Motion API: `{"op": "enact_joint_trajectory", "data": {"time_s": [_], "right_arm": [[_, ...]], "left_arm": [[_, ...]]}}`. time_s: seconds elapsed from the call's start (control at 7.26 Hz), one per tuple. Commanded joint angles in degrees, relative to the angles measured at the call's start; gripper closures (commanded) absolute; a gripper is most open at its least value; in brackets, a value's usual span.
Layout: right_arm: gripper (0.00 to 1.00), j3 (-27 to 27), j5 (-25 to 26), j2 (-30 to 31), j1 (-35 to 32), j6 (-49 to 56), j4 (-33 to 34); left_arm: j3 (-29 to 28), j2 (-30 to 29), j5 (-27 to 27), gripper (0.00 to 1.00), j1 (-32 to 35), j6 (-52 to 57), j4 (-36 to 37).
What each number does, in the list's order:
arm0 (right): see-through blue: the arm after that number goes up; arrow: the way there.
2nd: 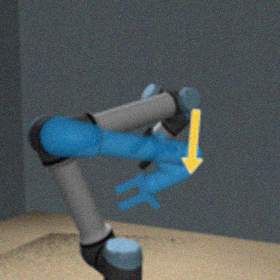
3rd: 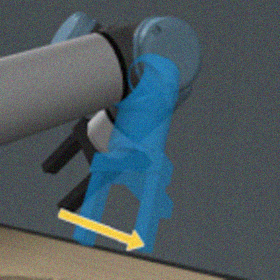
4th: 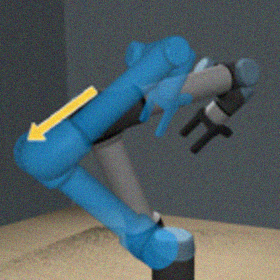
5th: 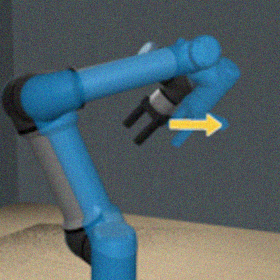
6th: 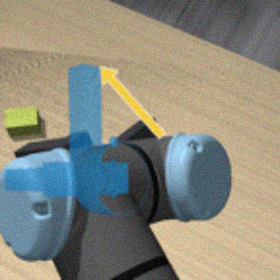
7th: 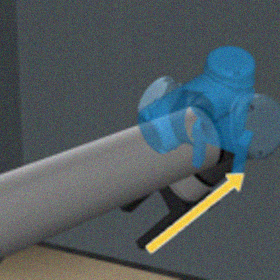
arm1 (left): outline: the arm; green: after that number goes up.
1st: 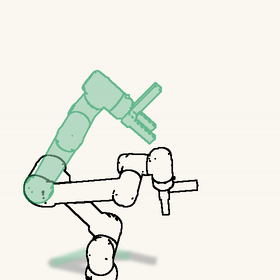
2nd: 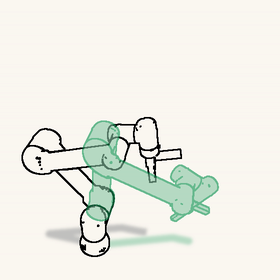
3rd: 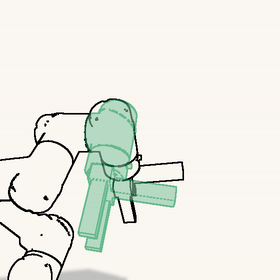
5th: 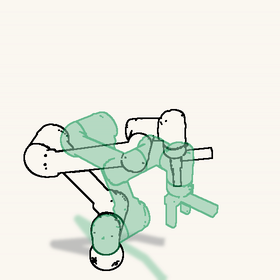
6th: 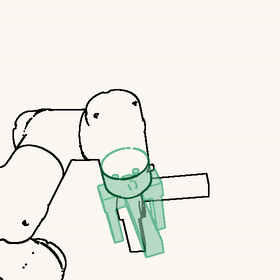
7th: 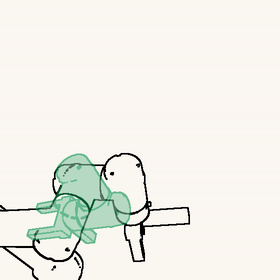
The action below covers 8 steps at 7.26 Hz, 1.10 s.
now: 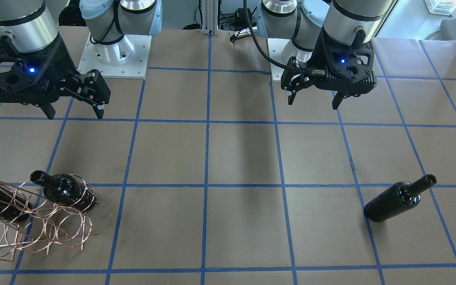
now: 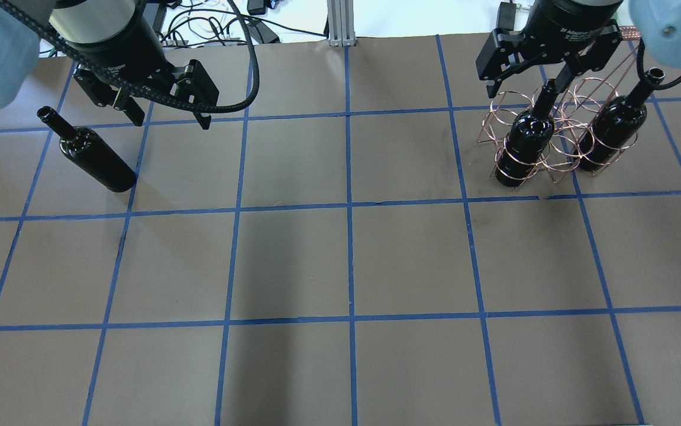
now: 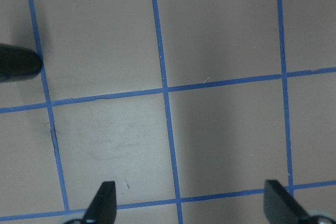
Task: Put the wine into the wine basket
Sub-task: 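Move the left gripper over the neck of the lying dark wine bottle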
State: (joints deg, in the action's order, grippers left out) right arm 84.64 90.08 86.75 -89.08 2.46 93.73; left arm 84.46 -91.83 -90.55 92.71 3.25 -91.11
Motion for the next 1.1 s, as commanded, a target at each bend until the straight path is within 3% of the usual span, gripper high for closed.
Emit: {"op": "enact_joint_trajectory", "data": {"time_s": [0.0, 0.41, 0.83, 0.96], "right_arm": [[0.0, 0.0, 0.1, 0.0, 0.0, 0.2, 0.1], [0.0, 0.0, 0.1, 0.0, 0.0, -0.1, 0.0], [0.0, 0.0, 0.0, 0.0, 0.0, -0.2, 0.0], [0.0, 0.0, -0.2, 0.0, 0.0, -0.2, 0.0]], "left_arm": [[1.0, 0.5, 0.2, 0.0, -0.2, 0.1, 0.1], [1.7, 0.5, 0.2, 0.0, -5.8, 2.7, 3.9], [3.5, -1.1, 1.2, 0.0, -28.7, 21.5, 4.6], [3.6, -2.2, 1.1, 0.0, -33.0, 23.0, 5.1]]}}
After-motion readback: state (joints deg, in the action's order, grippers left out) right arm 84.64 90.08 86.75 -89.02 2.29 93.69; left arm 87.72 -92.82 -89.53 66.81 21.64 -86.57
